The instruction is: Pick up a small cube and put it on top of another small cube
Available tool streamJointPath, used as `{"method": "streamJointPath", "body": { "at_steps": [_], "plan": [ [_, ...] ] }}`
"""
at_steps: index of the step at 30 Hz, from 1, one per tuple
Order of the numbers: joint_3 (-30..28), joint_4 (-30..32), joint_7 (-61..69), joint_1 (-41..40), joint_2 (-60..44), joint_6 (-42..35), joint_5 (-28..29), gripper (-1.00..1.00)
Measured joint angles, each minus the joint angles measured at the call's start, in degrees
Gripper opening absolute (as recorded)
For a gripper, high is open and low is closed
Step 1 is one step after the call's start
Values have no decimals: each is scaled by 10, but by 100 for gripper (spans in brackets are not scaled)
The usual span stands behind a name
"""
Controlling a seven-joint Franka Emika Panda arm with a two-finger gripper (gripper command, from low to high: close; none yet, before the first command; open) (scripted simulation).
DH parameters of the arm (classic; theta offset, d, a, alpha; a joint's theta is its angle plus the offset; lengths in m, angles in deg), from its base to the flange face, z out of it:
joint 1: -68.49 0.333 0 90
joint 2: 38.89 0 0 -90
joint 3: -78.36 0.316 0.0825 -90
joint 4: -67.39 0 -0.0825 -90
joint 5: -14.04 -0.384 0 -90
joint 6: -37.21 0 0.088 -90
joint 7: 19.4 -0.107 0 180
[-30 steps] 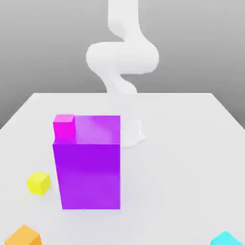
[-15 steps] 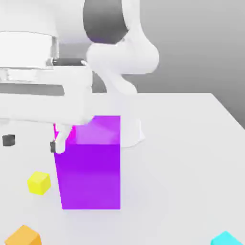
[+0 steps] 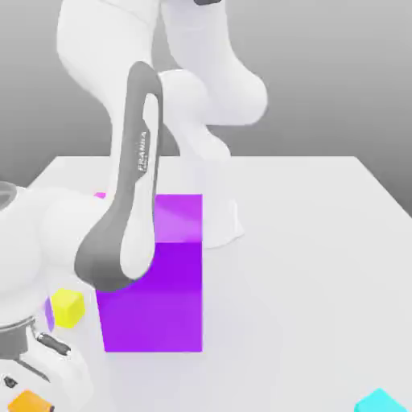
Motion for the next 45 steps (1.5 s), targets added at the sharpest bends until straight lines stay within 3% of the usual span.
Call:
{"method": "streamJointPath", "body": {
  "at_steps": [7, 21, 37, 42, 43, 45],
  "plan": [
    [-5, 3, -2, 4, 13, -11, 3, -100],
    [-41, 97, -160, 32, 297, -197, 47, -100],
    [30, 218, -423, -32, 631, -404, 133, -100],
    [38, 287, -446, -43, 632, -336, 139, -100],
    [38, 297, -446, -44, 627, -322, 139, 100],
    [38, 297, -446, -44, 627, -322, 139, 100]
  ]
}}
